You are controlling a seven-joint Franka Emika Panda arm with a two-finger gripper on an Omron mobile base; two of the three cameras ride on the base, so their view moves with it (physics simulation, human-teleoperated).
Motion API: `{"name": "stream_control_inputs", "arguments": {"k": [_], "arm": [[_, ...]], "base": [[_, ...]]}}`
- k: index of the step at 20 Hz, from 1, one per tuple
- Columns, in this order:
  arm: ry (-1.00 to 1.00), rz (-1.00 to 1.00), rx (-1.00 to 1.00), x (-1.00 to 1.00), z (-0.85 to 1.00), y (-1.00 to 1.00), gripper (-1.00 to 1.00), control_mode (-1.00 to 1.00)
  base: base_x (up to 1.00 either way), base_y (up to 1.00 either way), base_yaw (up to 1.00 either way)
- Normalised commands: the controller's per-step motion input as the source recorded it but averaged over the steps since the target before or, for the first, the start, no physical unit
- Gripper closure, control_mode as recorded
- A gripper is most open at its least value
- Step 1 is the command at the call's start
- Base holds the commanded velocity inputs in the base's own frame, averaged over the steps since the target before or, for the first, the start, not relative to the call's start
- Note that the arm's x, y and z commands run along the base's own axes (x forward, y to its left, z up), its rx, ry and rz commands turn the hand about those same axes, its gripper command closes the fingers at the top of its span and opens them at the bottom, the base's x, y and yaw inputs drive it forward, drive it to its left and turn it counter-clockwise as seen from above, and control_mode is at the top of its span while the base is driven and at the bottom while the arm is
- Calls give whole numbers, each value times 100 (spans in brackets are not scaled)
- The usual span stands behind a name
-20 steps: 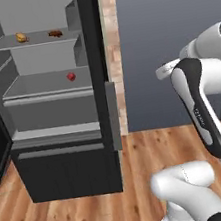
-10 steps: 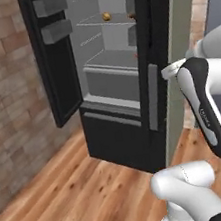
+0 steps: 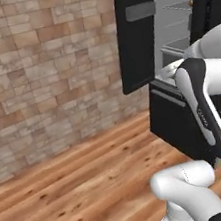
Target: Place one bell pepper and one chicken drumstick in each tupperware on the nearby counter, to pack two identical lunches.
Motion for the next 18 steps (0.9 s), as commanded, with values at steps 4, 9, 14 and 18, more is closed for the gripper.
{"name": "stream_control_inputs", "arguments": {"k": [4, 9, 14, 18], "arm": [[0, 0, 0, 0, 0, 0, 100, 100], [0, 0, 0, 0, 0, 0, 100, 100], [0, 0, 0, 0, 0, 0, 100, 100], [0, 0, 0, 0, 0, 0, 100, 100]], "base": [[-100, 0, 62], [-100, 0, 48], [-100, 0, 38], [-100, 0, 28]]}}
